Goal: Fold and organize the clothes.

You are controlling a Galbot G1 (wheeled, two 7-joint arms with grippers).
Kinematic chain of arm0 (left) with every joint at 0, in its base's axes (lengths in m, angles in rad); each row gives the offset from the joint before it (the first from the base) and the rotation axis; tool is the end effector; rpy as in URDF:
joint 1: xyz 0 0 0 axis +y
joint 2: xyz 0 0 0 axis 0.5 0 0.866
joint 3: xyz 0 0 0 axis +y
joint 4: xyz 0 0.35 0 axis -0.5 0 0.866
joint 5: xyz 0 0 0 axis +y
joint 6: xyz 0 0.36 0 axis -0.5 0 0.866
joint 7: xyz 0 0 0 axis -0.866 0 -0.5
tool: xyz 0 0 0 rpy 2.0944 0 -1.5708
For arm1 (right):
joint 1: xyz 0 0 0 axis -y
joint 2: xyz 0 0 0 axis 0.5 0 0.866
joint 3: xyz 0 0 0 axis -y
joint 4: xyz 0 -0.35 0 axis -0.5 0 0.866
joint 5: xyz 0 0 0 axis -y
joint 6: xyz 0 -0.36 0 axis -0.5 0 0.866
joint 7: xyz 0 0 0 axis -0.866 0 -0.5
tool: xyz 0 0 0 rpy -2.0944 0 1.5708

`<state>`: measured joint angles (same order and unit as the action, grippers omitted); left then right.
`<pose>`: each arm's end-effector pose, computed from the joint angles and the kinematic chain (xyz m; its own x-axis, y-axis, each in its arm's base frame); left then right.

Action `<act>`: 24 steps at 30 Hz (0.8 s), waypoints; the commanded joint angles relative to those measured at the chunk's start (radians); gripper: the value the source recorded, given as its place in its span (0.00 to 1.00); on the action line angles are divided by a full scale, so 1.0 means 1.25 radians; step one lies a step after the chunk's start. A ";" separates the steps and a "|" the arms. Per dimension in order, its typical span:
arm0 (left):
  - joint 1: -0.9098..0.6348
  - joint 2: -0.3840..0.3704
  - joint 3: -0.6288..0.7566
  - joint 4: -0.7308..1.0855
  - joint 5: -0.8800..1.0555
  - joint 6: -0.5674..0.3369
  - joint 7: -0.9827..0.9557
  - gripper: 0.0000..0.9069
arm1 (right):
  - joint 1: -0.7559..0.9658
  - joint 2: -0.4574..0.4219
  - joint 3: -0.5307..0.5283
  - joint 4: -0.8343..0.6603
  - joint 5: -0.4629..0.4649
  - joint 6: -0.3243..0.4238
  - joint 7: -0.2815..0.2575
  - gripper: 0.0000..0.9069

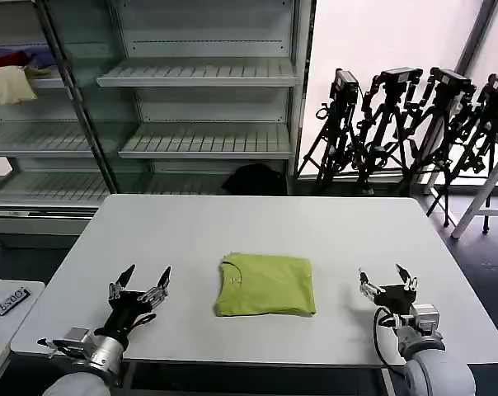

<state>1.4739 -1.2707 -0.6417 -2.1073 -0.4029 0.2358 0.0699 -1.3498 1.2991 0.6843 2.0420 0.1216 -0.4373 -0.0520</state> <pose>0.2185 0.0839 -0.2617 -0.9837 0.1421 0.1103 0.1329 0.9874 -0.0863 0.2528 -0.0995 -0.2528 -0.9689 0.0440 0.2437 0.0013 0.9850 -0.1726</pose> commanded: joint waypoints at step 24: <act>0.018 0.011 -0.016 0.013 -0.046 -0.023 0.002 1.00 | -0.040 -0.016 -0.003 0.056 -0.097 0.053 -0.003 1.00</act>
<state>1.4975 -1.2565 -0.6623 -2.0974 -0.4503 0.2117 0.0716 -1.4033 1.2778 0.6859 2.0955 0.0147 -0.3923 -0.0695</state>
